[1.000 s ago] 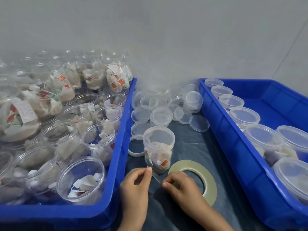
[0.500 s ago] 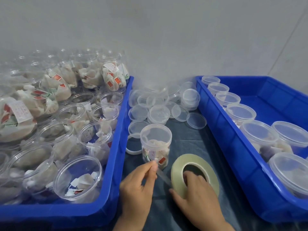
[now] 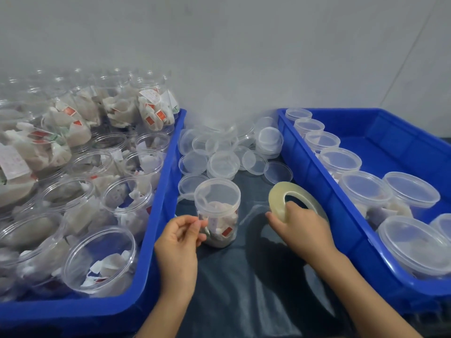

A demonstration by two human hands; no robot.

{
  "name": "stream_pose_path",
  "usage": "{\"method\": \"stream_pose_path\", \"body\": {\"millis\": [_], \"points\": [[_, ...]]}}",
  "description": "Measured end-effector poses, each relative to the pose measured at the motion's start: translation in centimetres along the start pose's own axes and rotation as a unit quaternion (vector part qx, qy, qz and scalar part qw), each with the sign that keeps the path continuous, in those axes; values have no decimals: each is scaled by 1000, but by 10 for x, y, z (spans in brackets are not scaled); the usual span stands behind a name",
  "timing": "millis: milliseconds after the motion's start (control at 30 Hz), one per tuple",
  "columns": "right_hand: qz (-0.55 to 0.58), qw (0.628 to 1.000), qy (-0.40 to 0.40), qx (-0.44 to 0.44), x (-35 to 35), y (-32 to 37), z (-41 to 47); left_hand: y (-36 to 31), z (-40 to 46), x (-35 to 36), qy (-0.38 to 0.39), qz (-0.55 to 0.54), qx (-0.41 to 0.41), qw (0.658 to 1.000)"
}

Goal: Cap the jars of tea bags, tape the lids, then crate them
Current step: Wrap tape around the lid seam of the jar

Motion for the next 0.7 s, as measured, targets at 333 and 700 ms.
{"method": "stream_pose_path", "body": {"millis": [333,700], "points": [[-54,996,-6,-73,-21,21,-33,-35,-45,59,233,250,271,900],[-127,988,-12,-91,-32,21,-35,-29,-35,49,213,293,284,888]]}}
Point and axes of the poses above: each hand's wrist, its own z-axis towards the middle knuckle, its own x-axis out of the palm, y = z × x, the point moved 5 cm from there along z, towards the middle knuckle, and after that the axes turned 5 degrees about -x, right-handed, at the moved point
